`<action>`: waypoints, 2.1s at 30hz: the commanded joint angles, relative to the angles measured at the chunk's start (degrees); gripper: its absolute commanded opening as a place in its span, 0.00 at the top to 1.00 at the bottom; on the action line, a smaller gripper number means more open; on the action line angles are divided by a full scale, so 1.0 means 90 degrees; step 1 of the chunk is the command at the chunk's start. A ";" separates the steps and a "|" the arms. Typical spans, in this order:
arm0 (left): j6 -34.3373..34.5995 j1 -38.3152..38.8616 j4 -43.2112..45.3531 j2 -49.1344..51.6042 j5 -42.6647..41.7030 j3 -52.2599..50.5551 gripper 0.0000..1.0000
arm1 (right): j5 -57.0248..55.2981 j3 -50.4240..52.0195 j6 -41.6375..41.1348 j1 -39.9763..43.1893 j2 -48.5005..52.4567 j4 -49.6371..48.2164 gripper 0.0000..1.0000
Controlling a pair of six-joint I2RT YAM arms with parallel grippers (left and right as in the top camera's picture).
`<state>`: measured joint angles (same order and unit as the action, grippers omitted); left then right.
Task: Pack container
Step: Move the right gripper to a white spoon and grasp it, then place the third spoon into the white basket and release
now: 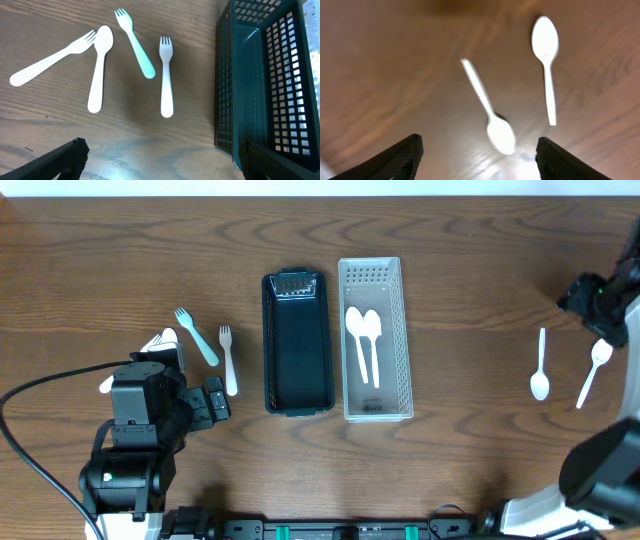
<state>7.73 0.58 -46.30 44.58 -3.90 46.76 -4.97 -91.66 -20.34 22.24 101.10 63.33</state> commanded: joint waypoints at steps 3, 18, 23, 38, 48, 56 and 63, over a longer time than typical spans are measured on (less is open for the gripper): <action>0.0056 -0.0022 -0.0015 -0.0010 0.0056 0.0129 0.02 | 0.0007 0.0449 0.0432 0.0219 0.0758 -0.0056 0.23; 0.0056 -0.0022 -0.0015 -0.0010 0.0056 0.0129 0.02 | 0.0104 0.0789 0.0935 0.0243 0.2025 -0.0483 0.23; 0.0056 -0.0022 -0.0015 -0.0010 0.0056 0.0129 0.02 | 0.0289 0.1212 0.1205 0.0236 0.2030 -0.0920 0.23; 0.0056 -0.0022 -0.0015 -0.0010 0.0056 0.0129 0.02 | 0.0510 0.1795 0.1268 0.0236 0.2030 -0.1523 0.52; 0.0056 -0.0022 -0.0012 -0.0010 0.0056 0.0129 0.02 | 0.0512 0.1795 0.1260 0.0236 0.2030 -0.1542 0.85; 0.0056 -0.0022 -0.0012 -0.0010 0.0056 0.0129 0.02 | 0.0889 0.1753 0.1217 0.0209 0.1994 -0.1535 0.99; 0.0056 -0.0022 -0.0012 -0.0010 0.0056 0.0129 0.02 | 0.1107 0.1537 0.1219 -0.0410 0.1127 -0.1528 0.99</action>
<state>7.73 0.58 -46.30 44.58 -3.90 46.76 1.96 -77.41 -9.13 22.39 116.05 49.78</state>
